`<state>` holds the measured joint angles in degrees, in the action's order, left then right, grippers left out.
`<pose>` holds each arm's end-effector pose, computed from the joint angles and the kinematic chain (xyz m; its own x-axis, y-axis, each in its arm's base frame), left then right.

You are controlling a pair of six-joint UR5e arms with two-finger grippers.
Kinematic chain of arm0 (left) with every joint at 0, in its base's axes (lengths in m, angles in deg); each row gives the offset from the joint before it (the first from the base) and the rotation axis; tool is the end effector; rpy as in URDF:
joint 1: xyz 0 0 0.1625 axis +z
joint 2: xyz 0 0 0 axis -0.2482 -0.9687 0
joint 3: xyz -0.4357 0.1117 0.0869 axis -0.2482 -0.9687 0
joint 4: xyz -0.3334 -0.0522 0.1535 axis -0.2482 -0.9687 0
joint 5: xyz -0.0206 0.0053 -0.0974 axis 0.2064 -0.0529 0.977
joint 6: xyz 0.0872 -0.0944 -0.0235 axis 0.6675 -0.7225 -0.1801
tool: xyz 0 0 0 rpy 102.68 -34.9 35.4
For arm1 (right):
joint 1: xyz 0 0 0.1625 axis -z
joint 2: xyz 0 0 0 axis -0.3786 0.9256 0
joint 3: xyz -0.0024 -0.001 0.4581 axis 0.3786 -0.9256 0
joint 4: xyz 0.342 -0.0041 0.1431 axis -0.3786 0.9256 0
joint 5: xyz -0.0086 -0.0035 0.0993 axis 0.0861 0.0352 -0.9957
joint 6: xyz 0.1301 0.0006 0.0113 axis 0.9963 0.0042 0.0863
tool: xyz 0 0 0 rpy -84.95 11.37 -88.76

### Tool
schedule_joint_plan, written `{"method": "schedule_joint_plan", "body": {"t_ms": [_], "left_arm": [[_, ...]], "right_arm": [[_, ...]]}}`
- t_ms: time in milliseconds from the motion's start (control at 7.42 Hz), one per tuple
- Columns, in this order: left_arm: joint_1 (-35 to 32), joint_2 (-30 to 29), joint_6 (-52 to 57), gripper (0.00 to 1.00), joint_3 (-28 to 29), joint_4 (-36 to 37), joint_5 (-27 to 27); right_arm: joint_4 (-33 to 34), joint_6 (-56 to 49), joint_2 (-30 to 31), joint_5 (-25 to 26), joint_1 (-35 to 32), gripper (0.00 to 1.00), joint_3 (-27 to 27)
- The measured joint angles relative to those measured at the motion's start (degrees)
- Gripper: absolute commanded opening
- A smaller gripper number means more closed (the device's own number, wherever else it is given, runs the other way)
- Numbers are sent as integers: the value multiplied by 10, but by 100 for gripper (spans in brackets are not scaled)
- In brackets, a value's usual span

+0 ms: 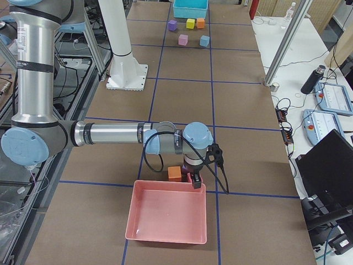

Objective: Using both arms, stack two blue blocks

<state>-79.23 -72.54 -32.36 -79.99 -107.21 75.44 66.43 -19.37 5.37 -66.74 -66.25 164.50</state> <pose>-0.0687 -0.3933 0.7161 0.7296 0.1495 -0.6673 -0.0631 0.9864 0.1520 0.0302 -0.4177 0.6751 0.6913 -0.2865 0.6633 0.1477 0.9547 0.2583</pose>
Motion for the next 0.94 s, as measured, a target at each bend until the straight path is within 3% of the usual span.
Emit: {"method": "schedule_joint_plan", "body": {"t_ms": [270, 539, 943], "left_arm": [[0, 1, 0, 98, -1, -1, 0], [0, 1, 0, 98, -1, -1, 0], [0, 1, 0, 98, -1, -1, 1]], "right_arm": [[-59, 66, -33, -5, 52, 100, 3], [-73, 161, -91, -7, 125, 100, 1], [-77, 289, -140, 55, 229, 100, -8]]}}
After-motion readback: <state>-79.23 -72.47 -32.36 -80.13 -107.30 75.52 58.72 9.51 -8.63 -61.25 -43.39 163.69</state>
